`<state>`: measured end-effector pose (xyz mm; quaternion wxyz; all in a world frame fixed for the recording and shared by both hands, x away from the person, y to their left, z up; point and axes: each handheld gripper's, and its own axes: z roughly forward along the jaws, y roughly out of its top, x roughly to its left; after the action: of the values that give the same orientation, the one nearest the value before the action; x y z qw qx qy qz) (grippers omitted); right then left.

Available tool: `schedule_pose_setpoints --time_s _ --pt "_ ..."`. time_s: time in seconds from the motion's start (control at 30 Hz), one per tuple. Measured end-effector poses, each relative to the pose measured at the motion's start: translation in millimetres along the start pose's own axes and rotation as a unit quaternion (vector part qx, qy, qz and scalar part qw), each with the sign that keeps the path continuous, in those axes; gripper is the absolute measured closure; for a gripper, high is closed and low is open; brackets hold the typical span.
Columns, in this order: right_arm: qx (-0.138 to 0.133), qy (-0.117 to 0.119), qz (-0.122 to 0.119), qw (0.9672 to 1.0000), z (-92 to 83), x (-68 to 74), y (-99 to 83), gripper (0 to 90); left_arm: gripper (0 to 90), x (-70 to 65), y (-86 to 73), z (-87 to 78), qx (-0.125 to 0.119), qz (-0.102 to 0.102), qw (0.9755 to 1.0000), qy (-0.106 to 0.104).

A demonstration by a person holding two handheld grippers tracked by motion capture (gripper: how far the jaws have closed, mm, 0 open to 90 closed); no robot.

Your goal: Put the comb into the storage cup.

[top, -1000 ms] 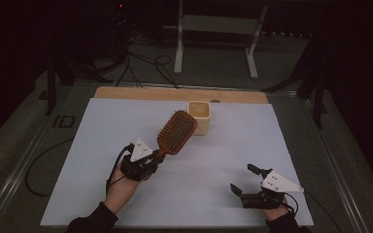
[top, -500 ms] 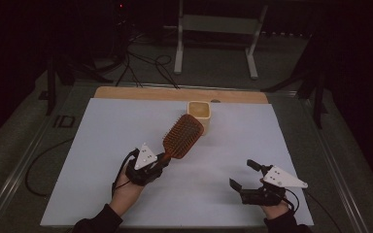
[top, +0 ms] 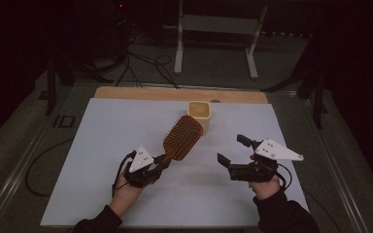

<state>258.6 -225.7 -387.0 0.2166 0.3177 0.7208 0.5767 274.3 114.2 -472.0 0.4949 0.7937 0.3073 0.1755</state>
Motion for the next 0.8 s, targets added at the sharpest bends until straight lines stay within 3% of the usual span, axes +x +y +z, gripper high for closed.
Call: schedule_pose_setpoints --time_s 0.07,0.27,0.53,0.7,0.8 --pt "0.001 -0.003 0.006 1.0000 7.0 1.6 6.7 8.4 73.4 0.2 -0.4 -0.9 -0.003 -0.001 1.0000 -0.002" --pt "0.003 0.019 0.058 0.9981 32.7 5.2 19.3 8.4 73.4 -1.3 -1.3 -1.9 -0.020 -0.001 0.9997 -0.010" --pt "-0.004 0.015 0.136 0.9906 69.2 12.7 21.4 8.3 73.4 1.5 -2.1 -3.7 -0.031 -0.008 0.9993 -0.018" --pt "0.004 0.033 0.197 0.9798 90.2 15.8 20.9 8.3 73.4 1.5 -2.0 -5.0 -0.037 -0.006 0.9991 -0.018" --pt "0.006 0.051 0.239 0.9697 99.2 17.6 20.2 8.4 73.4 1.4 -2.2 -4.9 -0.037 -0.007 0.9991 -0.019"
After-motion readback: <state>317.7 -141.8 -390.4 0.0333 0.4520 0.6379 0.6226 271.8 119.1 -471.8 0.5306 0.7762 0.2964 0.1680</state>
